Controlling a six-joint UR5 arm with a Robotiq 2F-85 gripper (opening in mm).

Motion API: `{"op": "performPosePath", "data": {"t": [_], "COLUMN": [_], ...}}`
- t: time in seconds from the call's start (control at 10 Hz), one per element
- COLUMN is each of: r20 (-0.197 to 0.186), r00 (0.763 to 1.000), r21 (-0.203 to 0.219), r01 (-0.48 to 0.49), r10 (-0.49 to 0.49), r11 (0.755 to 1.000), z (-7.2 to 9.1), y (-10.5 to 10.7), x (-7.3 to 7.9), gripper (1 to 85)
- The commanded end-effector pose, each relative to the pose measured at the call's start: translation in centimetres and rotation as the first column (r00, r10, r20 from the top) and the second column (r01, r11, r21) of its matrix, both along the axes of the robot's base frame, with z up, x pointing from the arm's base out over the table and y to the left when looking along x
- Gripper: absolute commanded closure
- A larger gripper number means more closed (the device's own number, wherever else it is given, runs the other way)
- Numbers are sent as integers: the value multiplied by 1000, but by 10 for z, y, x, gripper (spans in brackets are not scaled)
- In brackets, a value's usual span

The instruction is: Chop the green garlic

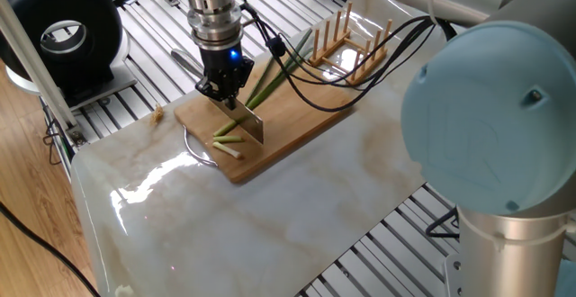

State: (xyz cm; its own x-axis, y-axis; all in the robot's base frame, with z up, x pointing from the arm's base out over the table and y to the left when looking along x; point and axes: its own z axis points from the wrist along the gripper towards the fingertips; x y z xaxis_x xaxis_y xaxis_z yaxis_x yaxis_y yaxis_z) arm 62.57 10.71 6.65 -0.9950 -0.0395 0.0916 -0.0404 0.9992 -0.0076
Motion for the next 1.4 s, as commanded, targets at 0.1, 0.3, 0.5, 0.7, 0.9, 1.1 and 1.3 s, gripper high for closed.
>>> {"op": "performPosePath", "data": {"t": [0.1,0.3,0.5,0.7,0.9,1.1,1.3], "r20": [9,12,12,17,24,23,25], "r00": [1000,1000,1000,1000,999,998,996], "r21": [12,19,35,35,12,-6,-42], "r01": [8,8,4,0,-24,-53,-82], "r10": [-8,-8,-4,-1,24,53,84], "r11": [1000,1000,999,999,1000,999,996], "z": [4,8,19,29,35,35,32], "y": [0,2,1,-5,-24,-44,-65], "x": [2,2,1,1,5,6,7], "gripper": [843,843,843,843,843,843,843]}}
